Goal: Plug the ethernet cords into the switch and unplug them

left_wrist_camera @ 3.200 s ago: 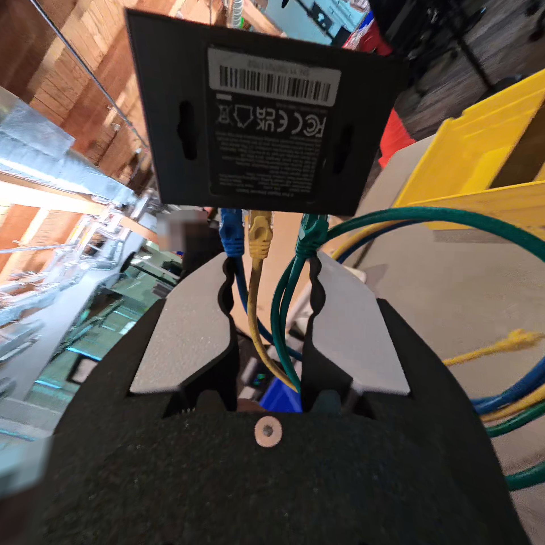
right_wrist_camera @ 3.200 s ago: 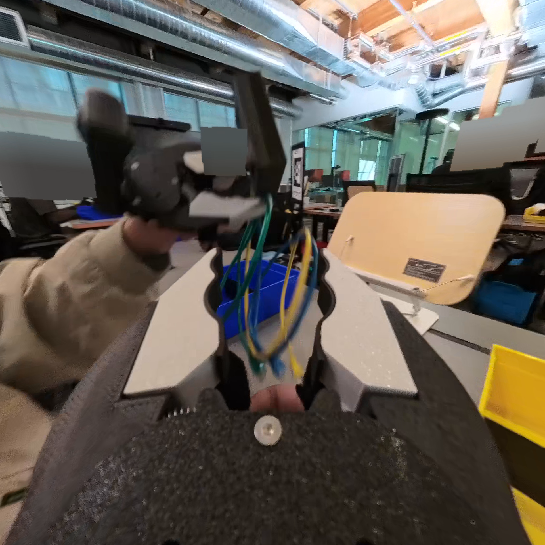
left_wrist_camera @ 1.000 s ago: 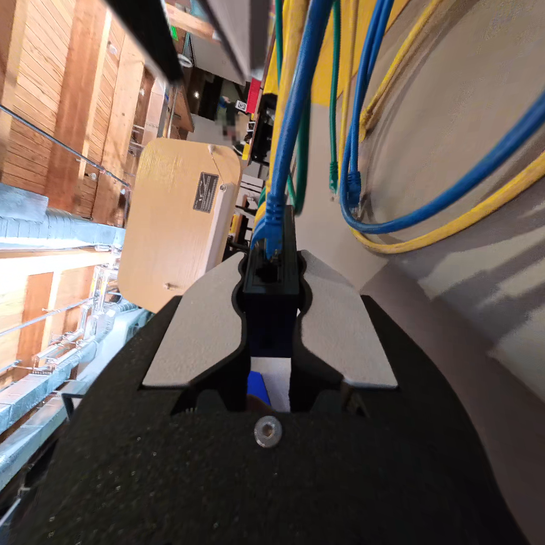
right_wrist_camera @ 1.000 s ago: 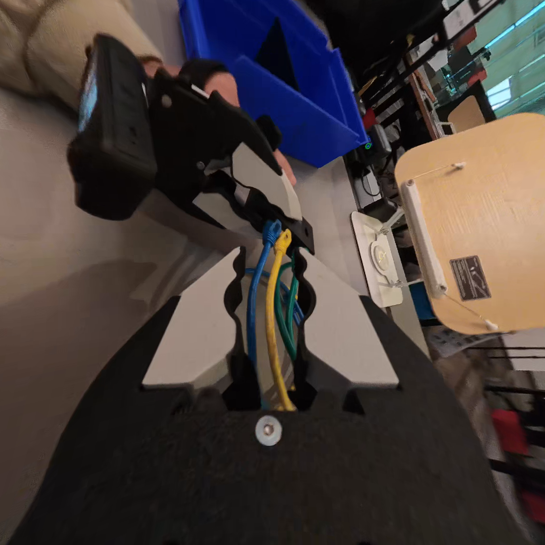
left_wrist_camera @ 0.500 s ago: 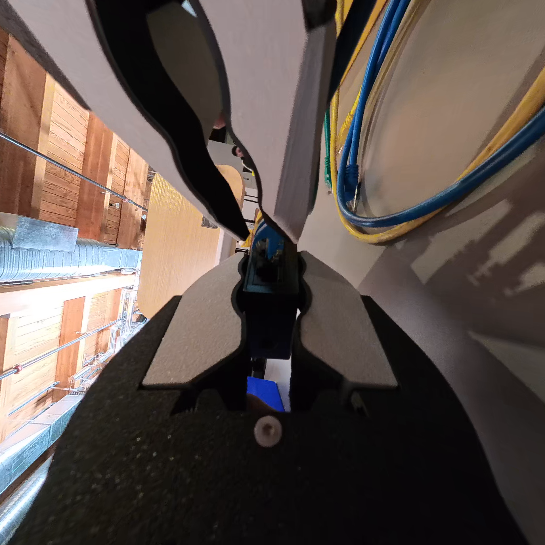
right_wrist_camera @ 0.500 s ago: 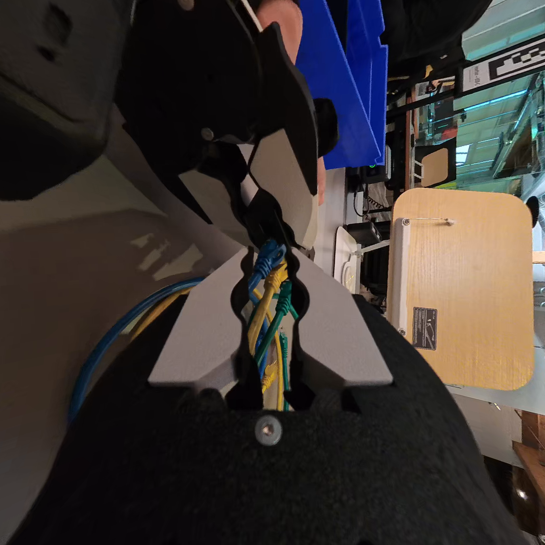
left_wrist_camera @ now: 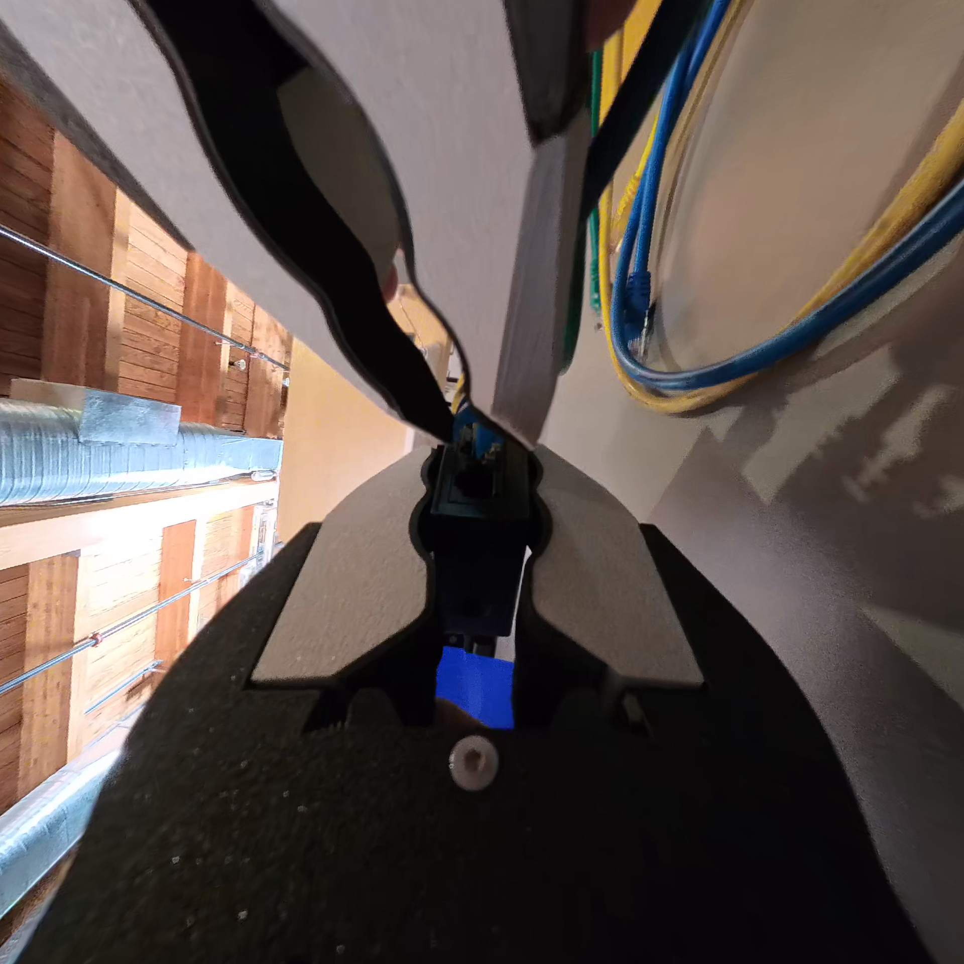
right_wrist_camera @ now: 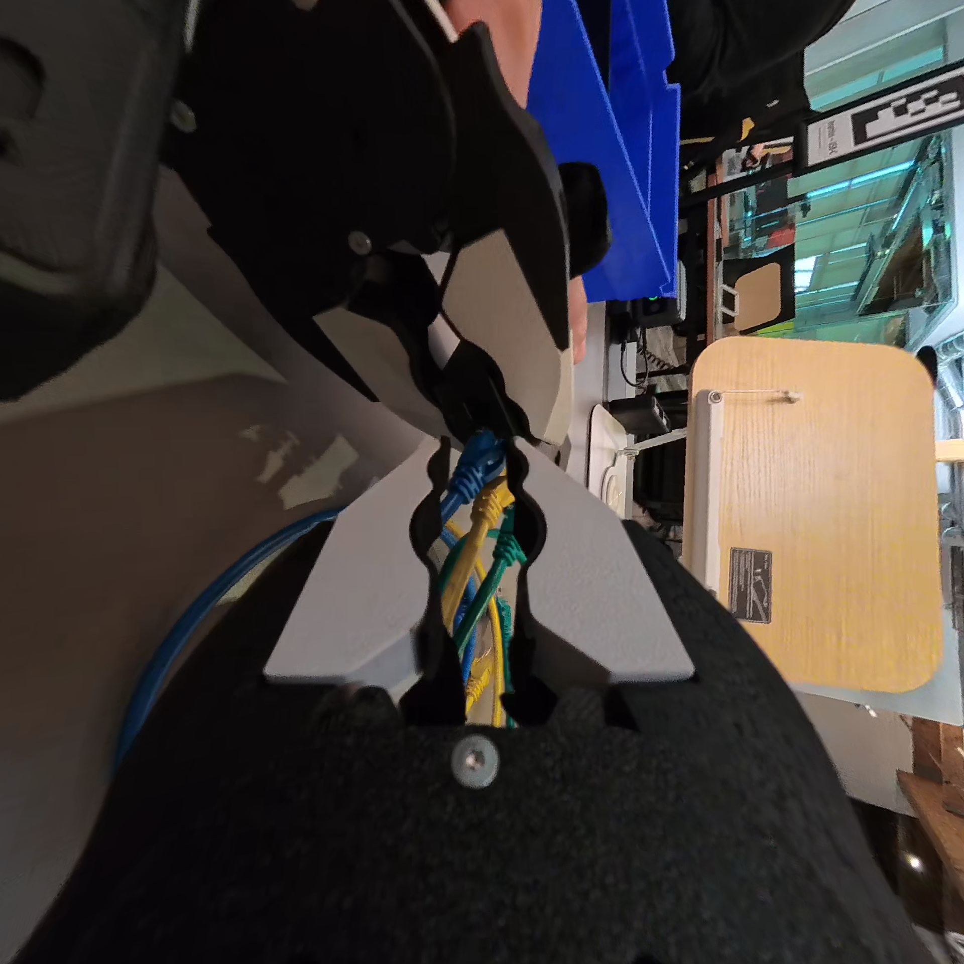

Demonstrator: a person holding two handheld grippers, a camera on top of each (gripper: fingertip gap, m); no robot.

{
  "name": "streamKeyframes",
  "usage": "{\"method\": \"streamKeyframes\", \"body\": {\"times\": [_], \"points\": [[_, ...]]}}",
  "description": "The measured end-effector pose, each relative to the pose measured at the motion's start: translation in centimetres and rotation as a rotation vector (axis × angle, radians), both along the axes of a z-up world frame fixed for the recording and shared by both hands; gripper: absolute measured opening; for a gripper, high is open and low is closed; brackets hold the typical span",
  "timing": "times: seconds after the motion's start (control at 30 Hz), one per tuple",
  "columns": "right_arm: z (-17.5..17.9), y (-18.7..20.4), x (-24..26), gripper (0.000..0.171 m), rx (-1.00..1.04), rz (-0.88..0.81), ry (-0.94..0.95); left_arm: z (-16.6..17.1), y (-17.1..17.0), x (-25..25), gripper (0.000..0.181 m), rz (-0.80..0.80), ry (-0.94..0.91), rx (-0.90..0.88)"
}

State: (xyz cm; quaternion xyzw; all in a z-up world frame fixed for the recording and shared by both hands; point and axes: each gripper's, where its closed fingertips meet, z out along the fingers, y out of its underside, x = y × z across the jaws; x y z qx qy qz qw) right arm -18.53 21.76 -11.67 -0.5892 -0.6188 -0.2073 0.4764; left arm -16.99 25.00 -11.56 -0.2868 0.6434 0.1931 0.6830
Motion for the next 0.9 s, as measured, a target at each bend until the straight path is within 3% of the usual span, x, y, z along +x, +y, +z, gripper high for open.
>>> {"method": "streamKeyframes", "body": {"times": [0.57,0.77,0.9], "points": [[-0.1,0.3,0.2,0.013,-0.107,-0.111,0.170,-0.3,0.2,0.2,0.029,0.021,-0.011,0.031],[1.0,-0.5,1.6,0.010,-0.229,-0.260,0.374,-0.1,1.2,-0.2,0.029,0.050,-0.018,0.056],[-0.1,-1.0,1.8,0.010,-0.347,-0.315,0.519,-0.1,1.1,-0.2,0.029,0.061,-0.011,0.076]]}}
